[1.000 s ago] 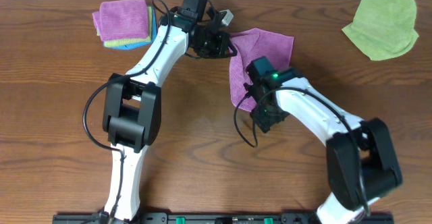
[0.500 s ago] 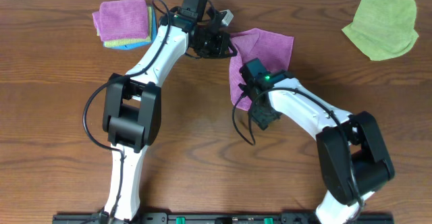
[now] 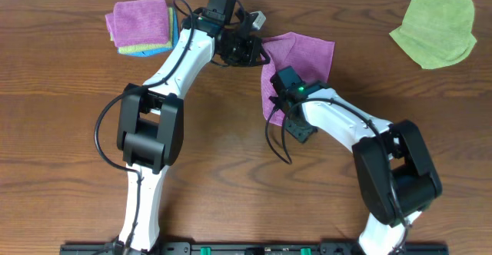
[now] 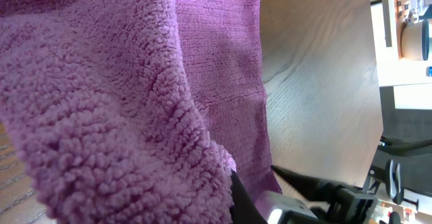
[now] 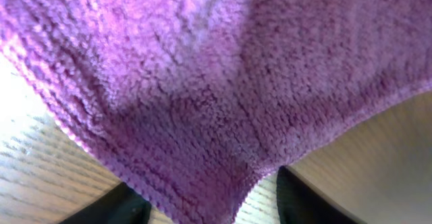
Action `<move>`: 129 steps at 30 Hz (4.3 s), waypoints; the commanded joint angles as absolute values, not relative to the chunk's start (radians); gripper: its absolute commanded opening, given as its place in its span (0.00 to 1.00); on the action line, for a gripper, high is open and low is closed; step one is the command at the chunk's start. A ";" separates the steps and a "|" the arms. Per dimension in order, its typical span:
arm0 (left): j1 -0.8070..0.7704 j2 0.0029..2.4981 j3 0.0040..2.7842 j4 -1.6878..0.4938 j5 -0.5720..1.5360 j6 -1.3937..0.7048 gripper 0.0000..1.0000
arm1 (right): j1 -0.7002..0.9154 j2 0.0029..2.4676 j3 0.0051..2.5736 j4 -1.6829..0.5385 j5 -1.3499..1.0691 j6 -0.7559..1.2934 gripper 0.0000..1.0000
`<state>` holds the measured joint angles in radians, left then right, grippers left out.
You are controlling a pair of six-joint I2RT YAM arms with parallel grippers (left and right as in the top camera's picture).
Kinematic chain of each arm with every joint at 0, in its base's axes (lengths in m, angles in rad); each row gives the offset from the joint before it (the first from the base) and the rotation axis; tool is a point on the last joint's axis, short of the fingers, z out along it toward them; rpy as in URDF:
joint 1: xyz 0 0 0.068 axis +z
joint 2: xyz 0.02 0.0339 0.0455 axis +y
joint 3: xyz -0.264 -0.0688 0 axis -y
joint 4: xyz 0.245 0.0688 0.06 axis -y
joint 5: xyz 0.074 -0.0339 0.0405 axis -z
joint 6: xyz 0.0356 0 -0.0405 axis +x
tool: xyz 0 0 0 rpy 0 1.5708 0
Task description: Fold the cloth
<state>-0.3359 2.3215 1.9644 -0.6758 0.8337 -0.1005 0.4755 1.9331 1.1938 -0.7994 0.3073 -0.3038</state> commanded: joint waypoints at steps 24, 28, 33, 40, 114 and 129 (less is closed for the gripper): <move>-0.216 2.304 1.979 -0.814 0.569 -0.067 0.16 | 0.478 1.962 1.488 -0.992 0.589 -0.194 0.01; -0.209 2.304 1.979 -0.825 0.569 -0.067 0.85 | 0.477 1.962 1.539 -1.019 0.606 -0.170 0.01; -0.209 2.304 1.979 -0.841 0.604 -0.067 0.95 | 0.464 1.962 1.565 -1.051 0.606 -0.147 0.01; -0.209 2.304 1.979 -0.894 0.708 -0.066 0.95 | 0.425 1.962 1.565 -1.062 0.642 -0.034 0.01; -0.425 2.210 1.979 -0.756 0.479 0.200 0.95 | 0.318 1.962 1.897 -1.505 0.517 0.403 0.85; -0.411 2.320 1.979 -0.450 0.591 0.085 0.95 | 0.154 1.966 1.699 -1.146 0.275 0.245 0.80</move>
